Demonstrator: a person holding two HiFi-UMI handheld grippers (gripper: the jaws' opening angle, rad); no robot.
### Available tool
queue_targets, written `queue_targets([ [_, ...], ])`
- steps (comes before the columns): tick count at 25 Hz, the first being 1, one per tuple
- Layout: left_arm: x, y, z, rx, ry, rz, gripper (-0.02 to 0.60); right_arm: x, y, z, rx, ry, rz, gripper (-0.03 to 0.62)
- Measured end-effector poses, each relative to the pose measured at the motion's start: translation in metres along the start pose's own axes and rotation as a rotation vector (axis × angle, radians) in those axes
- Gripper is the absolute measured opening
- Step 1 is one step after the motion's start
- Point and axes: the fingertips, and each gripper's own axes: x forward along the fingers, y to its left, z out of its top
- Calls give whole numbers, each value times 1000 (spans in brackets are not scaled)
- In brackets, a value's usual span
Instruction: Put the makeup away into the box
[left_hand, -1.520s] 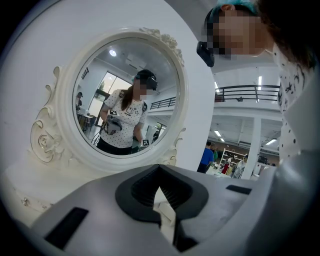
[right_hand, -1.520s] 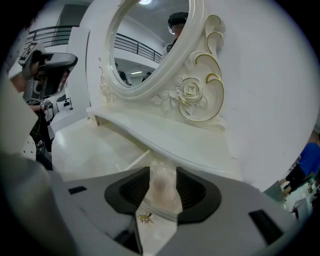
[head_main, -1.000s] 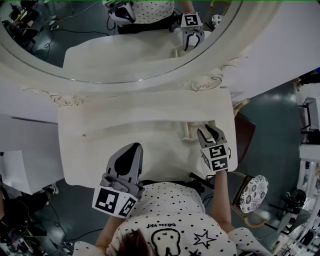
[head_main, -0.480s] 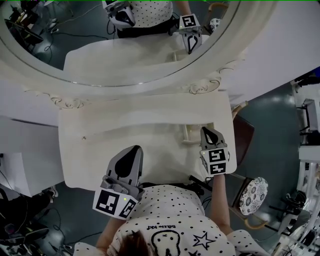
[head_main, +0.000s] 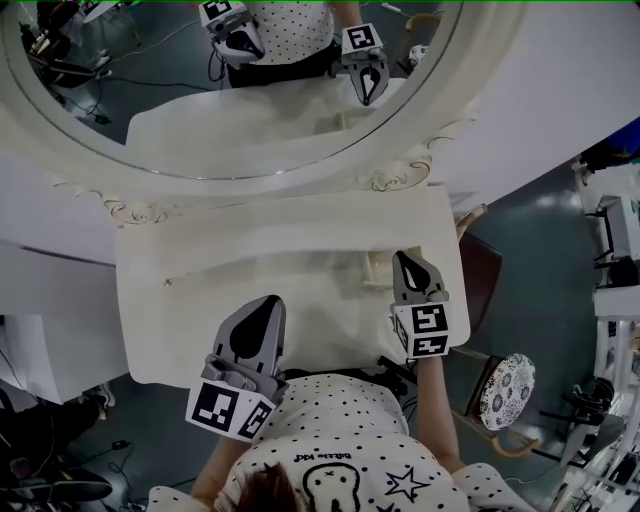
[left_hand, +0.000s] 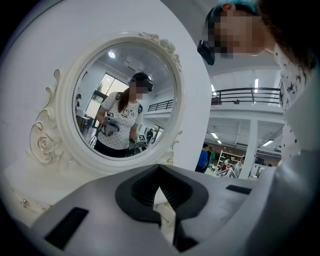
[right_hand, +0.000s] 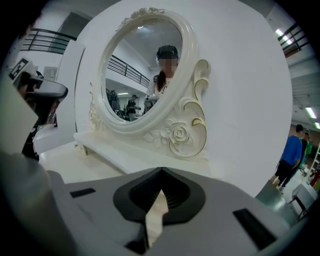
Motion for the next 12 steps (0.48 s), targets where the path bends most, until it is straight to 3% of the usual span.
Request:
queue_targets([
  [12,-20,-7,7,23,-28,-69,-5,-65,51,69,53,-202,7,6],
])
